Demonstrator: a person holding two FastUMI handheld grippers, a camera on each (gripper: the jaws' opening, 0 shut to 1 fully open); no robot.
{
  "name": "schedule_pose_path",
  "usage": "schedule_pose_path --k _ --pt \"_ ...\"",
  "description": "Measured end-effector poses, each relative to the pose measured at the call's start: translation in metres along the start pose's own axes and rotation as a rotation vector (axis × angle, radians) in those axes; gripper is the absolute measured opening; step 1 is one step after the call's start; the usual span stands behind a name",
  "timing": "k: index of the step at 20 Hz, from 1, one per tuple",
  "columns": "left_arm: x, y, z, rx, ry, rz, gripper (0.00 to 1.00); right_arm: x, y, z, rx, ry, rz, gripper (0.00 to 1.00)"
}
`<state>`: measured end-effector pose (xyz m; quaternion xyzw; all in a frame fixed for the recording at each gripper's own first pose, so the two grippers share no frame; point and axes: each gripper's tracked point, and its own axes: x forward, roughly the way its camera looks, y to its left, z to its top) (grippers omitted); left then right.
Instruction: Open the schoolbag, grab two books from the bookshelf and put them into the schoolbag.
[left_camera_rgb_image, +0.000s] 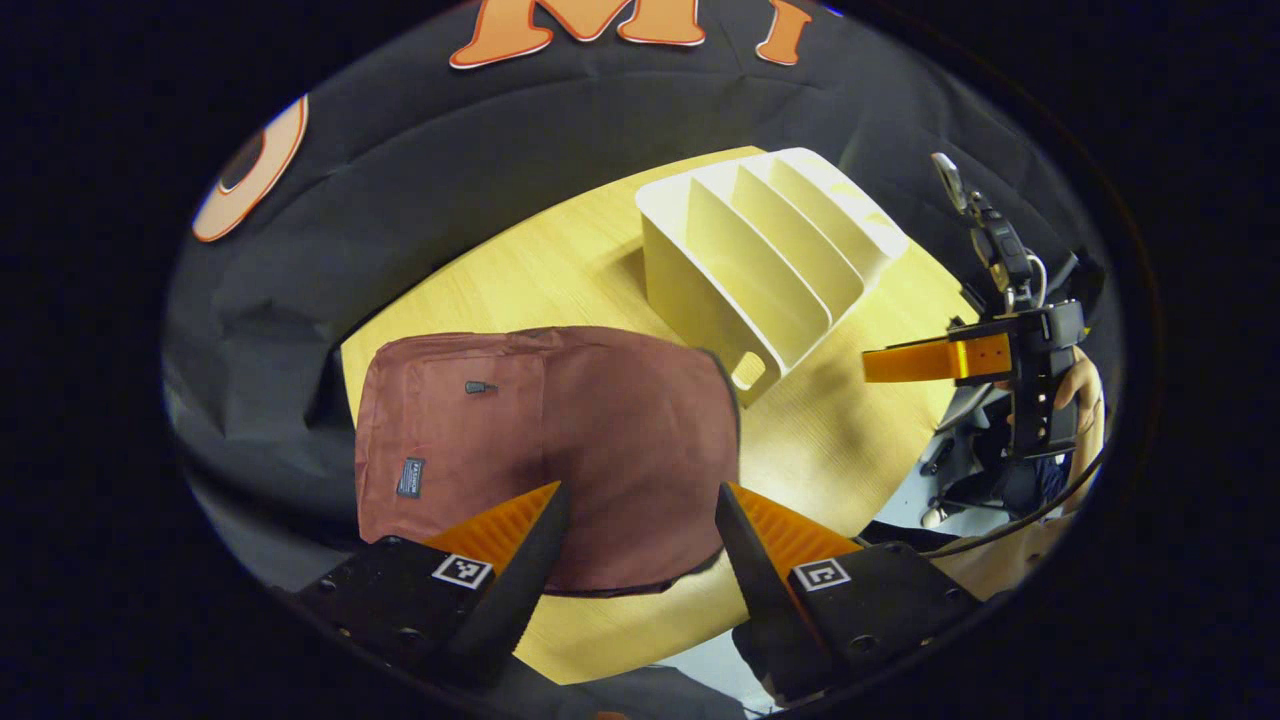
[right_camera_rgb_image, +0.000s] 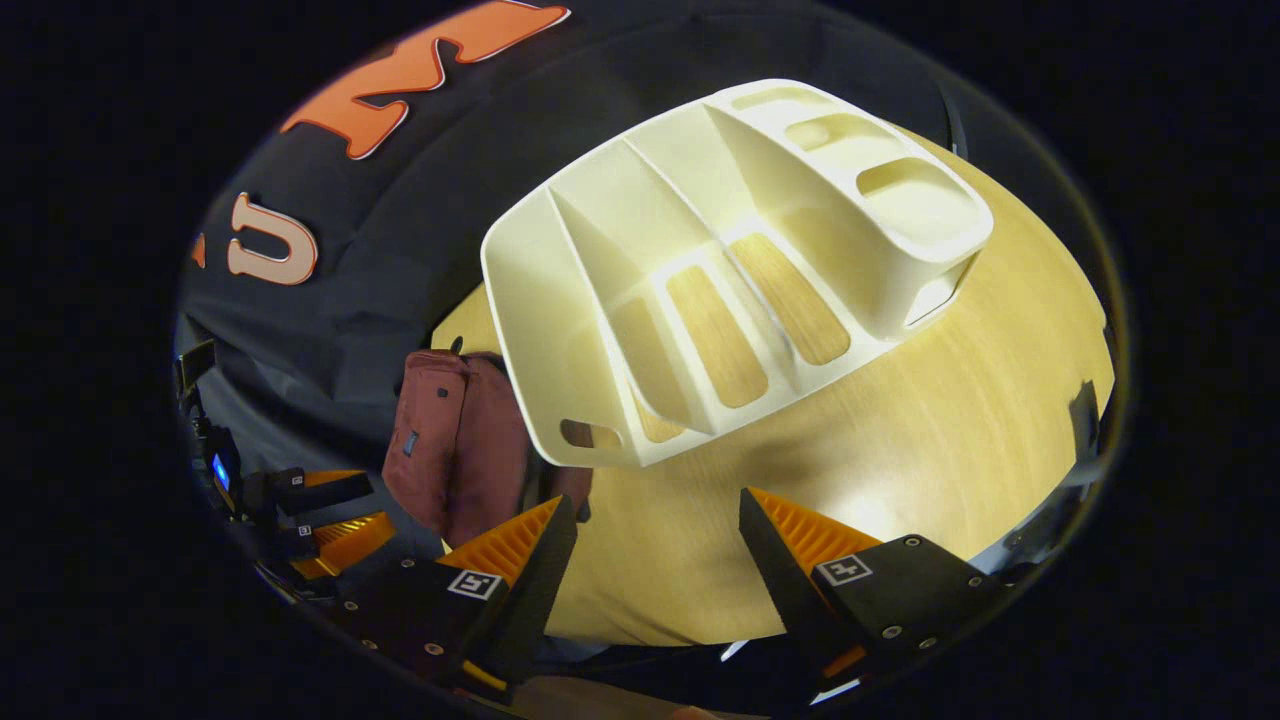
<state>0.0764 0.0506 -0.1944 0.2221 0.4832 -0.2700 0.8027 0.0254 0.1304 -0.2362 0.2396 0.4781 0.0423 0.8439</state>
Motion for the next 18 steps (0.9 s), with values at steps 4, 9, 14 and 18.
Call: schedule_pose_path --k 4,9,14,18 --pt "0.002 -0.03 0.018 -0.125 -0.085 0.052 0.94 -0.019 -0.029 0.022 -0.083 0.026 0.002 0.98" --pt "-0.019 -0.076 0.082 -0.277 -0.316 0.104 0.94 -0.072 -0.054 0.084 -0.243 -0.076 0.0 0.98" --pt "-0.07 -0.11 0.131 -0.302 -0.538 0.172 0.94 -0.157 -0.043 0.152 -0.35 -0.297 0.047 0.98" --pt "-0.087 -0.1 0.127 -0.289 -0.733 0.258 0.93 -0.211 -0.032 0.19 -0.413 -0.488 0.063 0.97"
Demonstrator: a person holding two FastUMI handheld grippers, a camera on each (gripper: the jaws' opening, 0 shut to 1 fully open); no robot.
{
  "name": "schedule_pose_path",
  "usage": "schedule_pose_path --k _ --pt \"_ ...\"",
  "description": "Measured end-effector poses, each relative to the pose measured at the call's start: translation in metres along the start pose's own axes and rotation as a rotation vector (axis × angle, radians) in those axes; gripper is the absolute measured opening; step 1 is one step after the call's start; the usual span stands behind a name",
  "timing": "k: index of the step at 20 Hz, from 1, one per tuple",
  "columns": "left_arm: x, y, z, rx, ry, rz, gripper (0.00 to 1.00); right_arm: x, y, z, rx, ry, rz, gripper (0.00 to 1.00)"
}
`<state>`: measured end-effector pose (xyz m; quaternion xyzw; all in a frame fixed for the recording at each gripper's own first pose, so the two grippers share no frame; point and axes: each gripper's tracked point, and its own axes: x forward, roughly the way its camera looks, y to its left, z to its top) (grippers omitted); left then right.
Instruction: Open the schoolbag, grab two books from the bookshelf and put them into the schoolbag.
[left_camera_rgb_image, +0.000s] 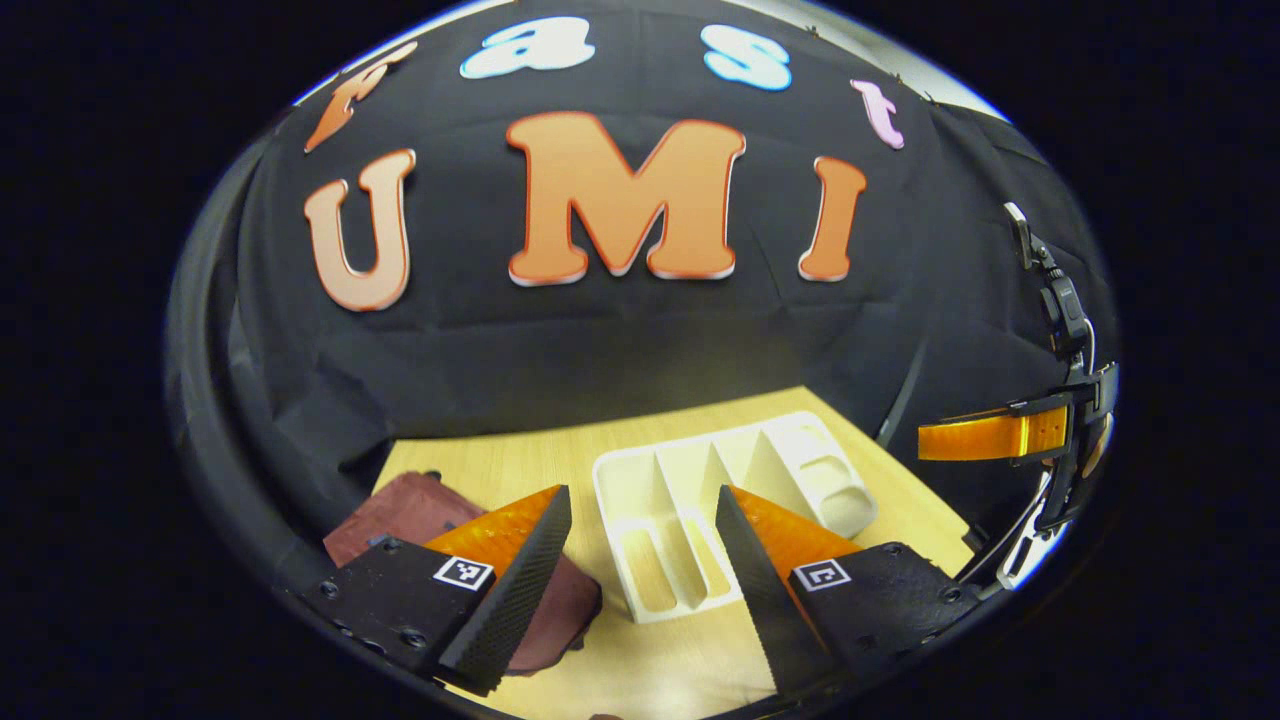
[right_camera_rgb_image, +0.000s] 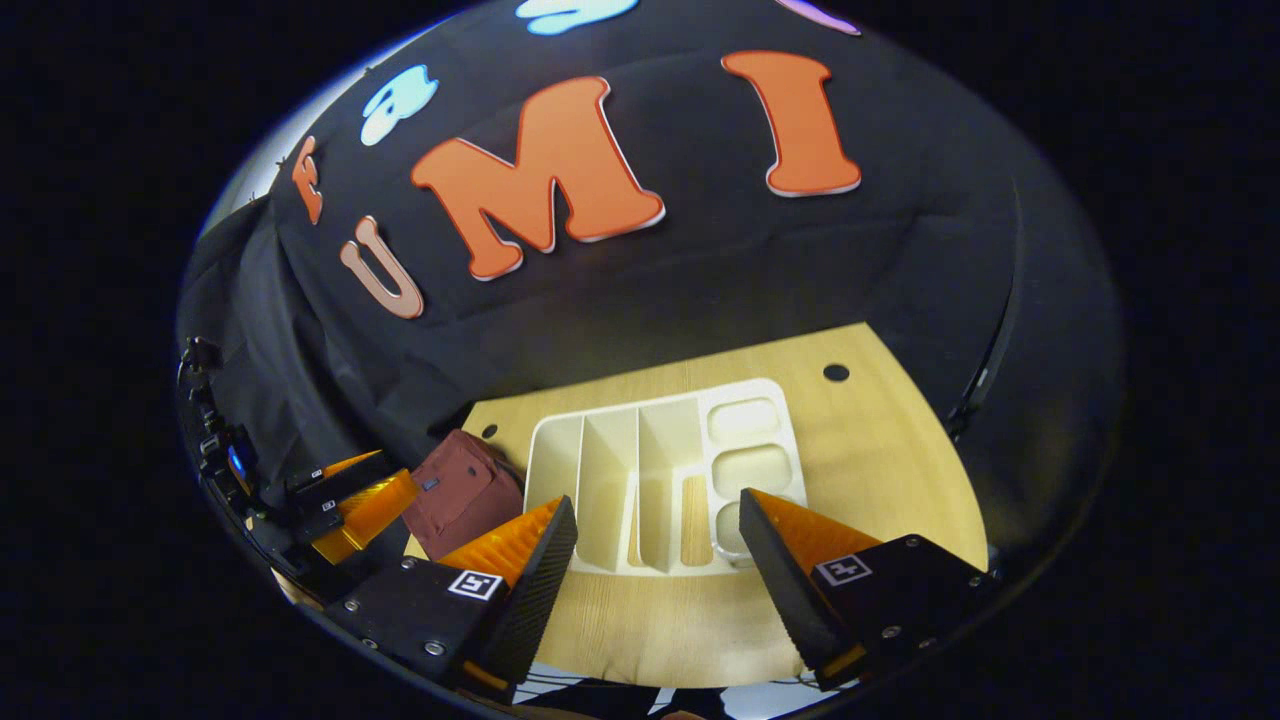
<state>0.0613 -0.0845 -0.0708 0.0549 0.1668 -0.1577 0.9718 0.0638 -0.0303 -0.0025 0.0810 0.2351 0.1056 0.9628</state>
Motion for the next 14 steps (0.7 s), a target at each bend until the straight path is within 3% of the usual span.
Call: schedule_pose_path --k 4,8,14 --pt "-0.007 0.001 0.011 0.004 -0.161 0.045 0.93 -0.026 -0.008 0.046 -0.137 -0.219 -0.077 0.97" --pt "-0.021 -0.007 0.018 0.024 -0.255 0.036 0.93 -0.04 -0.009 0.072 -0.19 -0.42 -0.14 0.97" --pt "-0.017 -0.005 0.02 0.022 -0.245 0.032 0.92 -0.043 -0.007 0.065 -0.194 -0.437 -0.154 0.97"
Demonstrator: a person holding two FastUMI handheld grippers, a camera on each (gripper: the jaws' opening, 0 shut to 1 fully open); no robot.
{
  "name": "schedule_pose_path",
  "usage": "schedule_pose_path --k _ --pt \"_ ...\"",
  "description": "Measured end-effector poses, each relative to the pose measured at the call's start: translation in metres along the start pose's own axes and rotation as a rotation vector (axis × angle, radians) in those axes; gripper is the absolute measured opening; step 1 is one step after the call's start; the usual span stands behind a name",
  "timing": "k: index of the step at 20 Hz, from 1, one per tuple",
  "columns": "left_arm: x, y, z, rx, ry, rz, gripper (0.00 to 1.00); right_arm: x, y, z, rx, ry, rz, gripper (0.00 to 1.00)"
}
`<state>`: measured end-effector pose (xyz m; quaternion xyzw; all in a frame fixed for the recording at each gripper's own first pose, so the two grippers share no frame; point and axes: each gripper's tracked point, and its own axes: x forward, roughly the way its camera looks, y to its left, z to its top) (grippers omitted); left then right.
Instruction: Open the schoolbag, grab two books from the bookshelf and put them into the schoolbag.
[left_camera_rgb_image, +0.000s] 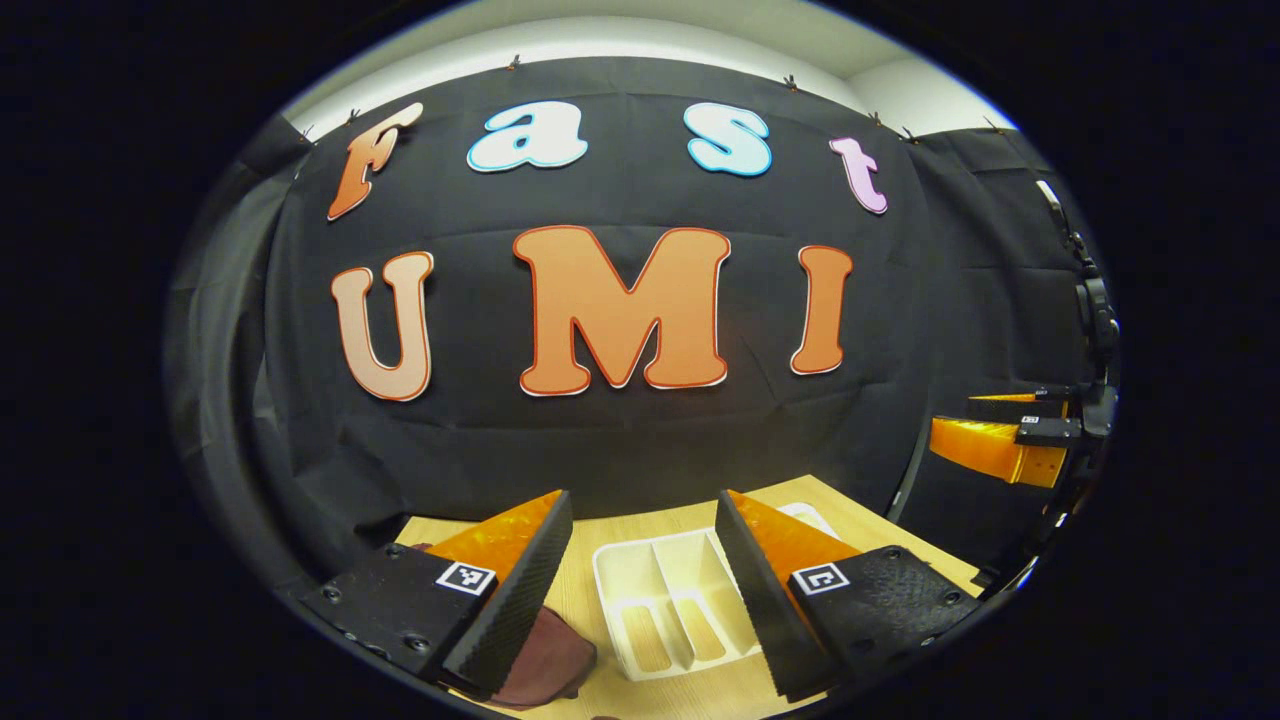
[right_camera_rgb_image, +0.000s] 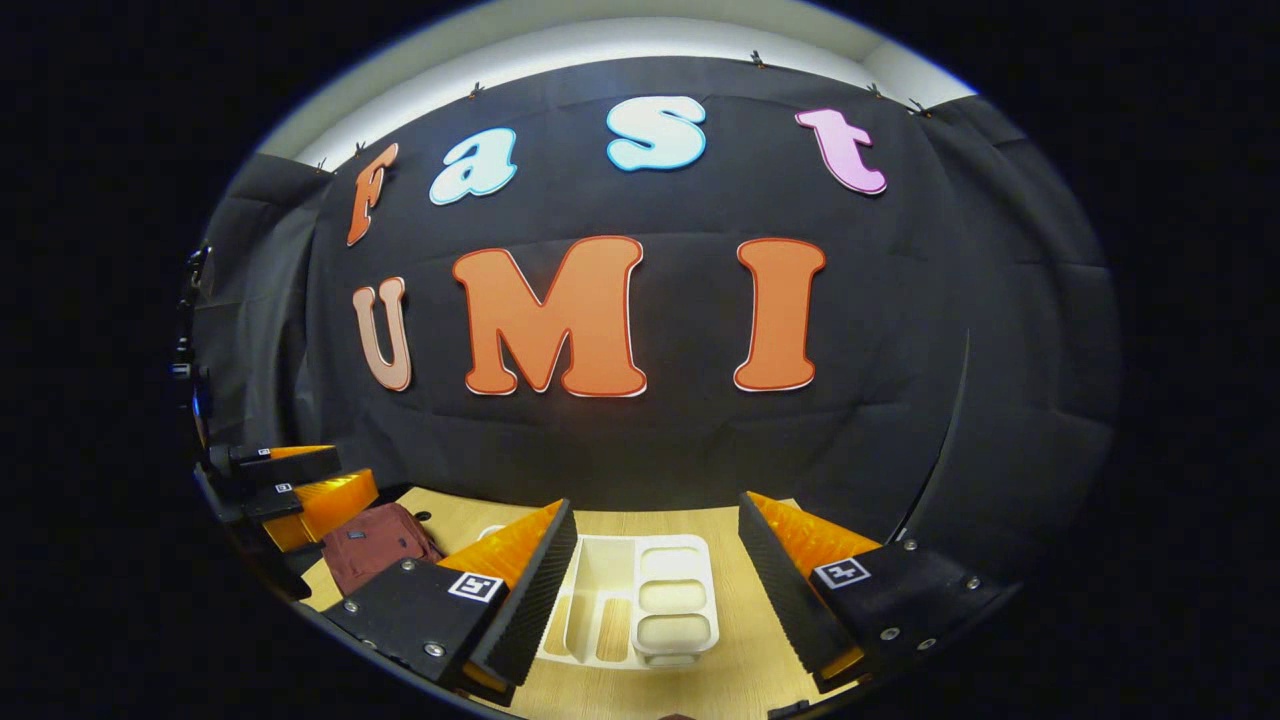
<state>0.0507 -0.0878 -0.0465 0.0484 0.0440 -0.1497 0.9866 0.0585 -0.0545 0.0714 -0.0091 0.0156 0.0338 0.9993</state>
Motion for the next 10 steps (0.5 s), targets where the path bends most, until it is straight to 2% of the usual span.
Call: schedule_pose_path --k 10 --pt "0.002 0.003 -0.003 -0.034 0.013 0.013 0.93 -0.017 -0.001 -0.009 0.028 0.013 -0.022 0.97"
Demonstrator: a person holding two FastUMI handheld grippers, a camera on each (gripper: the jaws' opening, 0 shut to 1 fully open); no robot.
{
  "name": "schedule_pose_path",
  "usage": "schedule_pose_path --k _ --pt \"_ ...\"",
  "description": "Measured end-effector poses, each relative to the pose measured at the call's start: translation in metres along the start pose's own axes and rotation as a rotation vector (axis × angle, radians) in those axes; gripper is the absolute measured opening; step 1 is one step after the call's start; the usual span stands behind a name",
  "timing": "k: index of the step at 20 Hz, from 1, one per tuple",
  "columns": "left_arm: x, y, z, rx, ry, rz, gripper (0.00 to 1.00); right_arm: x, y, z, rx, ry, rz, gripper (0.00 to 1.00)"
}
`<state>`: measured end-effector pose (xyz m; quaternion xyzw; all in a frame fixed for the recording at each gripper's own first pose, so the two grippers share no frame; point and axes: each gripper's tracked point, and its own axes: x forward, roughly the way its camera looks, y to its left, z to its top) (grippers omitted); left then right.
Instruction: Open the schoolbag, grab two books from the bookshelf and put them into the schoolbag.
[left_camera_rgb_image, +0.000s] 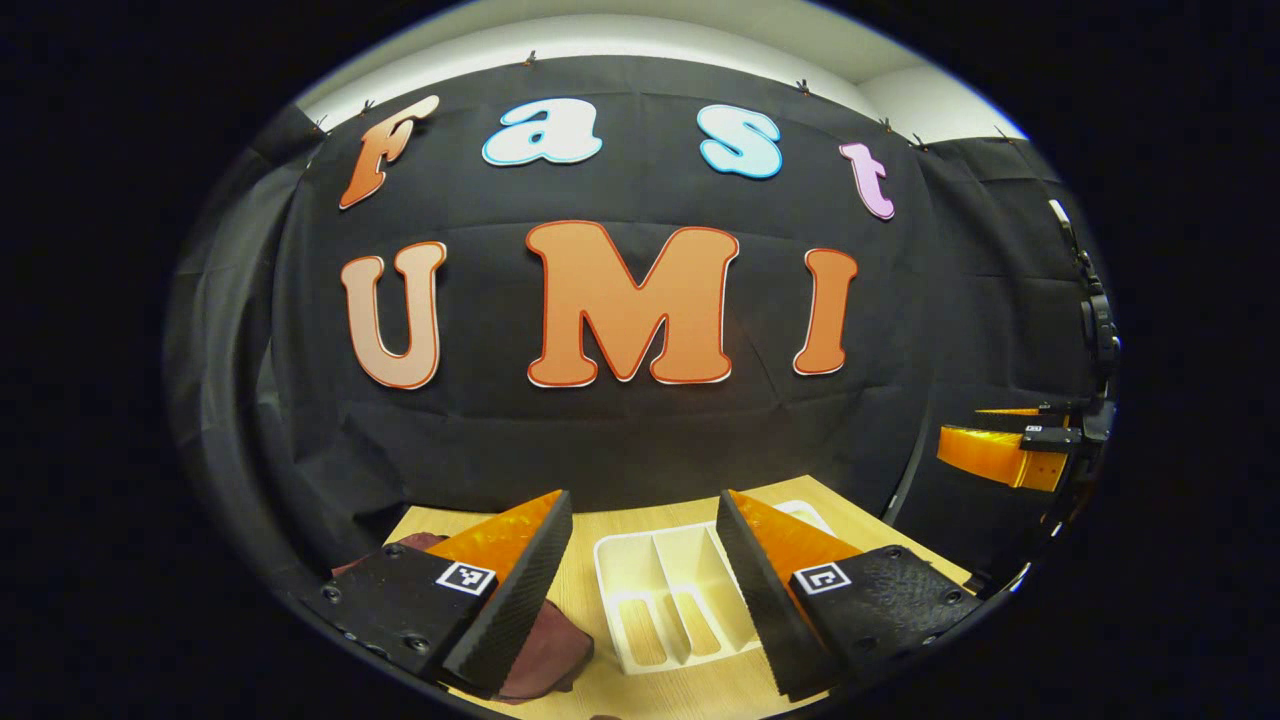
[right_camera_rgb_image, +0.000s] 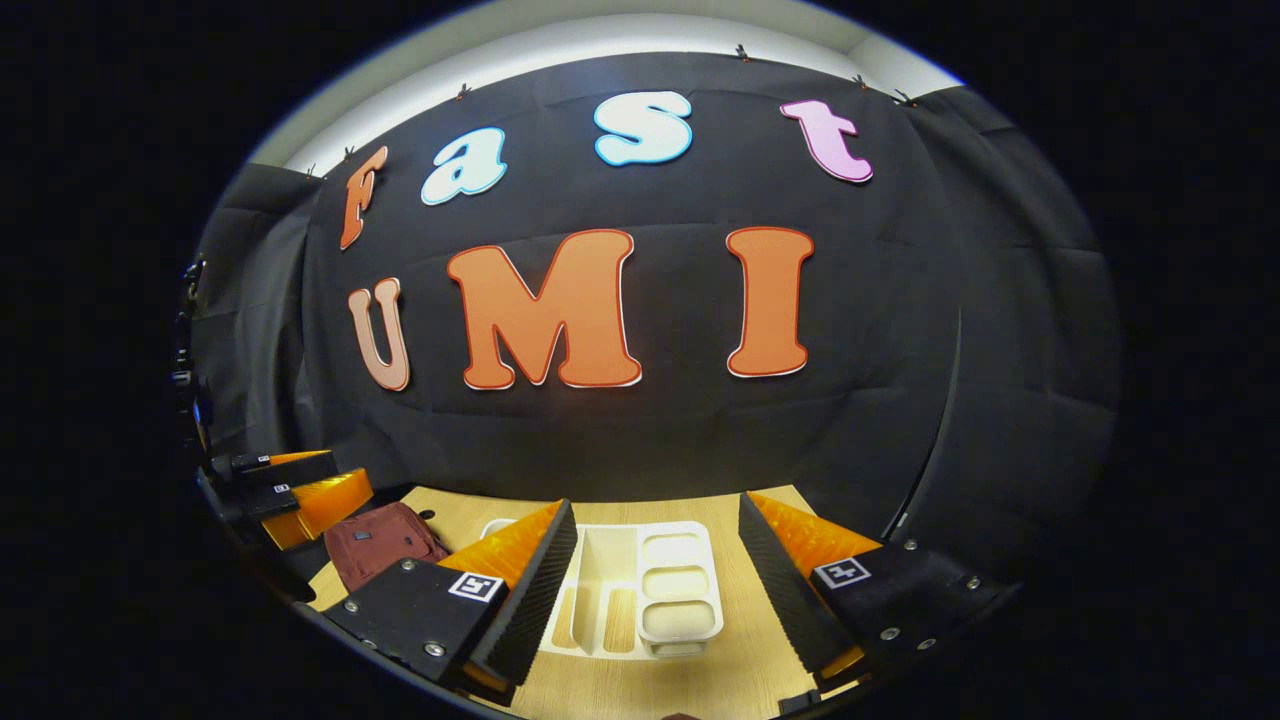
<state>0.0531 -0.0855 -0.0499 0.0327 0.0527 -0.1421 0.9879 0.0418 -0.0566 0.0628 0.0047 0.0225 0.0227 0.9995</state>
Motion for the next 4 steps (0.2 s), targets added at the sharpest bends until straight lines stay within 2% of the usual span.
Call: schedule_pose_path --k 4 --pt "-0.0022 0.0017 0.0033 -0.004 -0.001 0.013 0.94 -0.0012 0.0017 -0.0027 -0.005 0.009 -0.002 0.97"
